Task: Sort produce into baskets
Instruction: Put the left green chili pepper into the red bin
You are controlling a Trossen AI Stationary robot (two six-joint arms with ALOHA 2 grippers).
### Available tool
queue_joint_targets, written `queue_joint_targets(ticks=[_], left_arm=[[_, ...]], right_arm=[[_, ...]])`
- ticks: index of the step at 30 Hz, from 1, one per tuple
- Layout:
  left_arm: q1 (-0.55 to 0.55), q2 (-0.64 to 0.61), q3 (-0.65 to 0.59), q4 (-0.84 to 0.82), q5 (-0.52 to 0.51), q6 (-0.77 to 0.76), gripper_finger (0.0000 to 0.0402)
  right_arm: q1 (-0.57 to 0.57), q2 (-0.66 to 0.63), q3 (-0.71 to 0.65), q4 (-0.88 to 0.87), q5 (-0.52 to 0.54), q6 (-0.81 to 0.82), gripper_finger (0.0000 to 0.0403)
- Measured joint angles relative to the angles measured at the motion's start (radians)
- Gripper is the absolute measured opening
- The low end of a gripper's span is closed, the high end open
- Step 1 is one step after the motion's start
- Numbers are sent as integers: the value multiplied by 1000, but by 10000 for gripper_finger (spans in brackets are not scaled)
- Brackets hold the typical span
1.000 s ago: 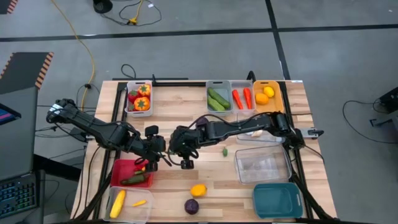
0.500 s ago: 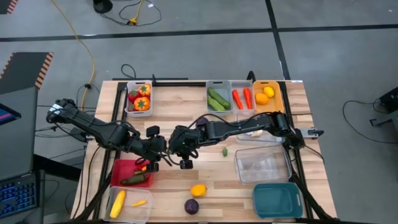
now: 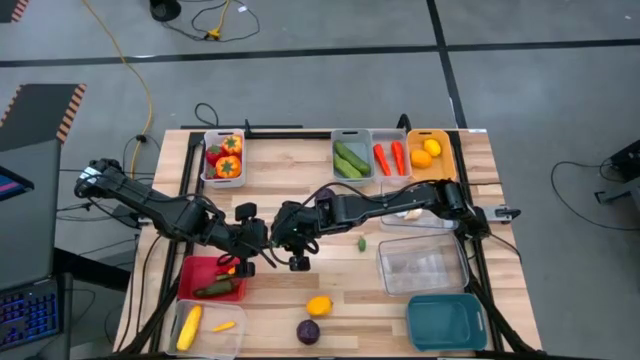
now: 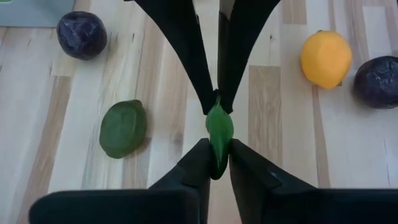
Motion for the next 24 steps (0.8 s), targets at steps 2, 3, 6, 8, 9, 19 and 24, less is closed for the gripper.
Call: queue_joint_targets(ticks=[2,3,6,8,9,19,24], left_arm=[[0,0,0,0,0,0,34],[0,0,0,0,0,0,30],[0,0,0,0,0,0,20],[0,0,0,0,0,0,16],[0,0,0,0,0,0,15],[0,0,0,-31,211,-16,14],[0,0,1,-150,440,-115,14]], right_arm=[[0,0,0,0,0,0,54],[0,0,0,0,0,0,58],[0,0,0,0,1,0,72],[0,0,0,0,1,1,85],[0,0,0,0,1,1,92],[-2,0,0,-127,0,35,175],[-7,0,0,-334,0,36,196]])
